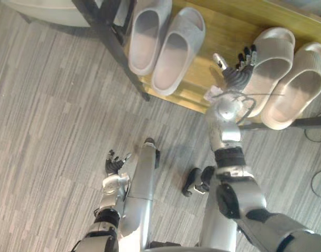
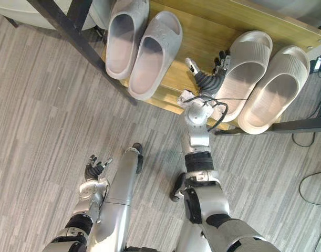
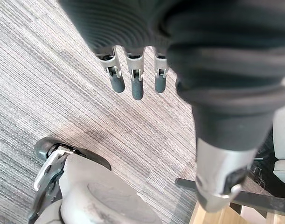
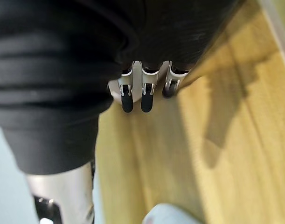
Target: Organize the slippers on the shoe rack
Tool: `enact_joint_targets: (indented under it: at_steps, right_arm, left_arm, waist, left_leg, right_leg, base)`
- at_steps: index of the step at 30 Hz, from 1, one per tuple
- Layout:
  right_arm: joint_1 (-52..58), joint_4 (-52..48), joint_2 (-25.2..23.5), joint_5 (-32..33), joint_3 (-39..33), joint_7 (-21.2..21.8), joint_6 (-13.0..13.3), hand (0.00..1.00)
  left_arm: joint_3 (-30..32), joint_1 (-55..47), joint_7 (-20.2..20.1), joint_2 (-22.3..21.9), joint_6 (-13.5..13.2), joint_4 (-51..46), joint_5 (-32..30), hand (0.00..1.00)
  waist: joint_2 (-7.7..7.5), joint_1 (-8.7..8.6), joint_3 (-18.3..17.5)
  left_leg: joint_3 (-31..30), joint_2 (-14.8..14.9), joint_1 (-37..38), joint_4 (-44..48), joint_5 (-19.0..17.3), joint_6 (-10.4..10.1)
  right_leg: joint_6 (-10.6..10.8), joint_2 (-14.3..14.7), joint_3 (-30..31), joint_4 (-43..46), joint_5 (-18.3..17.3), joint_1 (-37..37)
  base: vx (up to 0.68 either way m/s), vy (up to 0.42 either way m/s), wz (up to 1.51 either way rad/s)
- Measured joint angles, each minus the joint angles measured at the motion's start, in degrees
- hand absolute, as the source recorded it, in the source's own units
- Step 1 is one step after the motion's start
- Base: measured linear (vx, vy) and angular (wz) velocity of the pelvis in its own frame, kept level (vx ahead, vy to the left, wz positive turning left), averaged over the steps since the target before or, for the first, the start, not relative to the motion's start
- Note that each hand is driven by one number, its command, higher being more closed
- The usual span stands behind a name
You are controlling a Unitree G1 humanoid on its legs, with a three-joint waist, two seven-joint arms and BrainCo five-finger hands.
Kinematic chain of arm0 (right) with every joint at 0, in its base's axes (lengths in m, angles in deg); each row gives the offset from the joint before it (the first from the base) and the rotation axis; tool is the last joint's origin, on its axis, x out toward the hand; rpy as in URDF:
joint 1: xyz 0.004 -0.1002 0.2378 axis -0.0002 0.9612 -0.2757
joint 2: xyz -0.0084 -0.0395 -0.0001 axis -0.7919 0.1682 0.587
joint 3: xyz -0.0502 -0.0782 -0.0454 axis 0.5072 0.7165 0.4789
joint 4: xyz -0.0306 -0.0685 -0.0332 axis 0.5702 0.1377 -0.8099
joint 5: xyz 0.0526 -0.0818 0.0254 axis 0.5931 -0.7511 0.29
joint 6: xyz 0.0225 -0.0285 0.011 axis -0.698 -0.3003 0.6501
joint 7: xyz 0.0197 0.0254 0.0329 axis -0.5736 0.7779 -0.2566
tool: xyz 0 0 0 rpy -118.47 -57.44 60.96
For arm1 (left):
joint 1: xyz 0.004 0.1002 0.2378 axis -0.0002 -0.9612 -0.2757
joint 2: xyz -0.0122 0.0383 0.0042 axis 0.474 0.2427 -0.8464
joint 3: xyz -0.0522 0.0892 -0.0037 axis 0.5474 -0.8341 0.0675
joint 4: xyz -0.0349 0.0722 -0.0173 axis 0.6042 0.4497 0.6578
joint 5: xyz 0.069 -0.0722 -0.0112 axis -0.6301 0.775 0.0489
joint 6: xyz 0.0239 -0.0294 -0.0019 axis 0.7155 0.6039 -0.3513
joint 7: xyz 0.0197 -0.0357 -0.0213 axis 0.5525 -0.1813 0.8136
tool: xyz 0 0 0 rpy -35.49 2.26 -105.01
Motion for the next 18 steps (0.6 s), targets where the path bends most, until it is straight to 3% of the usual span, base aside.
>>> enact_joint_targets:
  at_steps: [10,14,18]
  right_arm:
    - [15.7,-11.2,-2.0,-10.1,14.0,7.6,0.0,0.0]
    - [23.7,-13.4,-2.0,-12.2,20.2,11.5,0.2,0.0]
    - [31.4,-11.4,-2.0,-12.0,24.6,17.0,0.3,0.0]
  left_arm:
    - [-0.3,-6.0,-2.1,1.4,0.2,-2.2,-2.9,0.0]
    - [-3.7,-8.1,-3.5,1.5,0.1,-2.1,-4.4,0.0]
    - [-6.5,-9.8,-4.7,2.9,0.3,-0.6,-7.9,0.0]
  waist:
    - [-0.87,-2.57,0.7]
    - [-2.37,-2.98,-0.2]
    - [-4.76,-3.92,-3.7]
  left_leg:
    - [2.2,0.5,14.4,-9.0,0.7,1.2]
    - [4.8,1.5,23.2,-16.5,1.9,2.3]
    - [6.7,1.7,30.4,-25.0,4.1,3.0]
  right_leg:
    - [1.3,0.3,-0.4,-10.5,2.9,13.9]
    - [1.2,0.8,-0.6,-19.1,6.2,21.8]
    - [1.8,1.1,-1.7,-28.7,10.0,28.8]
  base:
    - [0.05,0.028,-0.05]
    - [0.08,0.073,-0.21]
    - [0.08,0.083,-0.09]
